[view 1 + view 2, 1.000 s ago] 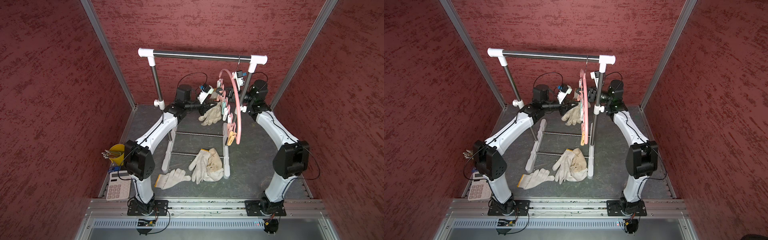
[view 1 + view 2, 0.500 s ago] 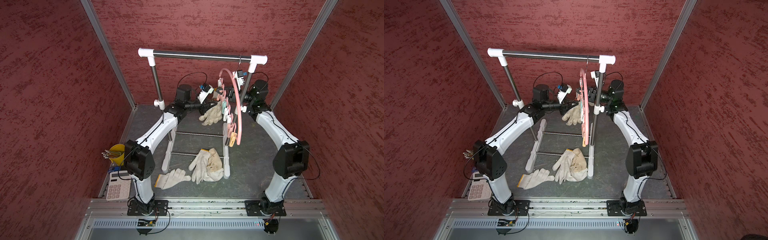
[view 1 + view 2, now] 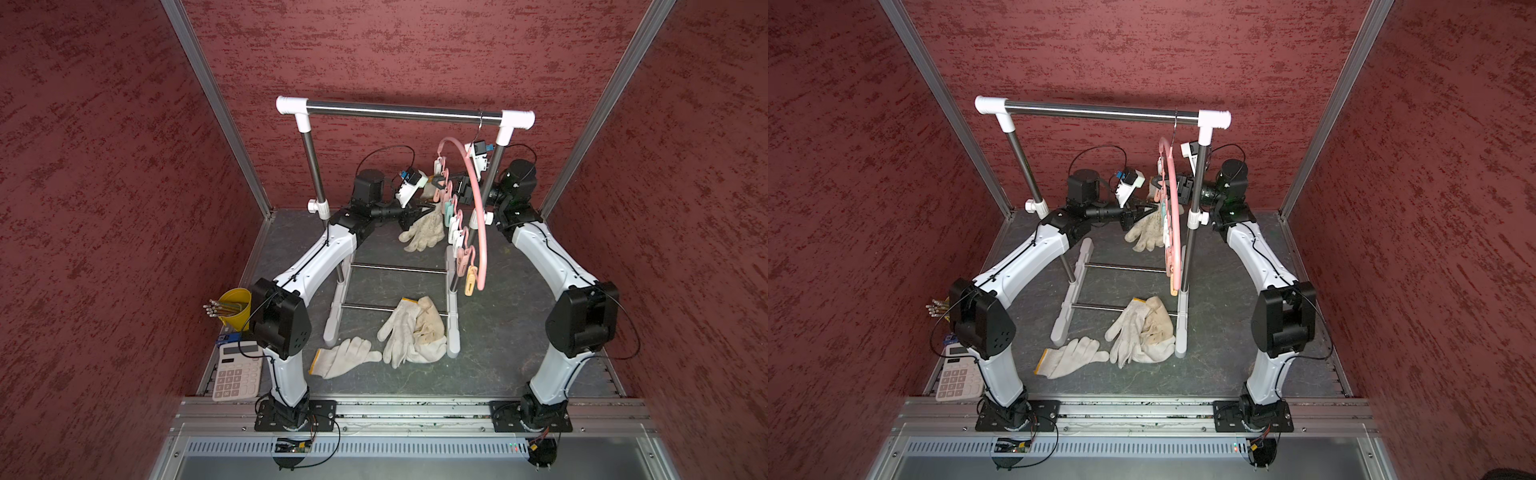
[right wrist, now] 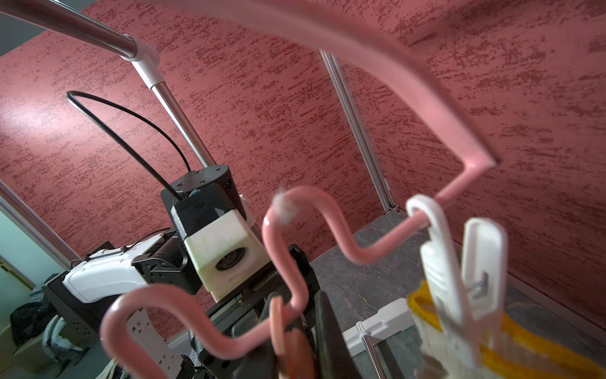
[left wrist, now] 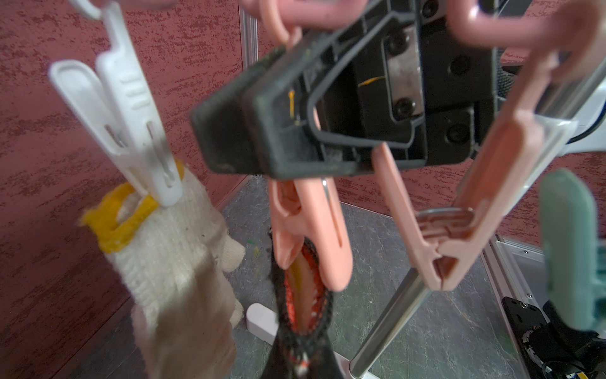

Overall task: Clip the gloves onto a hanger to dry
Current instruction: Clamp the glove onto the hanger.

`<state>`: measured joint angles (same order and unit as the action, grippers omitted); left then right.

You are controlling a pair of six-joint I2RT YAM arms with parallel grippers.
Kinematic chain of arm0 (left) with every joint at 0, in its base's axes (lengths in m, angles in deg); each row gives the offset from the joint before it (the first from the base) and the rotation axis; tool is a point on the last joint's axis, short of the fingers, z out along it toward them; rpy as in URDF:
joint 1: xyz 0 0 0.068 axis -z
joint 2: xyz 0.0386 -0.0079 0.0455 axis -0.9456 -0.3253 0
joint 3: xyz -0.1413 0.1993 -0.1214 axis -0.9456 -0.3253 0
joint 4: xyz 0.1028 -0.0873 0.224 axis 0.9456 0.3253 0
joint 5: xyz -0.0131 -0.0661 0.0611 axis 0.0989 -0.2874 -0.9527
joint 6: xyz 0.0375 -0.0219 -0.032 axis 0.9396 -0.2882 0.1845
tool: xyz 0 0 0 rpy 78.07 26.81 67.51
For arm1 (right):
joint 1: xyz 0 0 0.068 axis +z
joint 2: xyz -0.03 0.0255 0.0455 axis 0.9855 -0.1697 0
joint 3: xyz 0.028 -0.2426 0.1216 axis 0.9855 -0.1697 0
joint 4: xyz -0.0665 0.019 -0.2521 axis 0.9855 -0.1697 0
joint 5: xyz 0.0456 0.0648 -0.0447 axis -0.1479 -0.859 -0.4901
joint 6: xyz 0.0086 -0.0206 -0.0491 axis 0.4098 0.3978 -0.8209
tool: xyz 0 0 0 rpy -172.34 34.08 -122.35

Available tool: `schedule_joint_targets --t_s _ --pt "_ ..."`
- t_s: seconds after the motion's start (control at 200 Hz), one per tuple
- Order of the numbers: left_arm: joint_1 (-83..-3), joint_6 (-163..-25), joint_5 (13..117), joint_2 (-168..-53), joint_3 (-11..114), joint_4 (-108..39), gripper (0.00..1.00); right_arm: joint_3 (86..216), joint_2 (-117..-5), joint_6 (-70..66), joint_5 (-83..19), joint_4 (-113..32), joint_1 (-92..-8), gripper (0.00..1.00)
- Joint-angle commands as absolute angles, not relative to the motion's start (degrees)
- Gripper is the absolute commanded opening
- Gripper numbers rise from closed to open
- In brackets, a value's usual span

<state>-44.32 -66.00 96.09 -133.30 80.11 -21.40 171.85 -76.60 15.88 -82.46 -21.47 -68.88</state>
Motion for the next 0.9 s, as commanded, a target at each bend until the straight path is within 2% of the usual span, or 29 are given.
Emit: schedule_joint_targets --t_s 0.0,0.897 --pt "-44.04 -66.43 96.97 -134.37 81.05 -22.39 0.00 171.59 -74.88 16.94 -83.04 -18.74 -68.38 0.00" --pt "-44.12 -65.51 97.54 -134.26 84.23 -19.86 0.00 166.84 -72.34 16.56 -83.73 -17.66 -68.32 0.00"
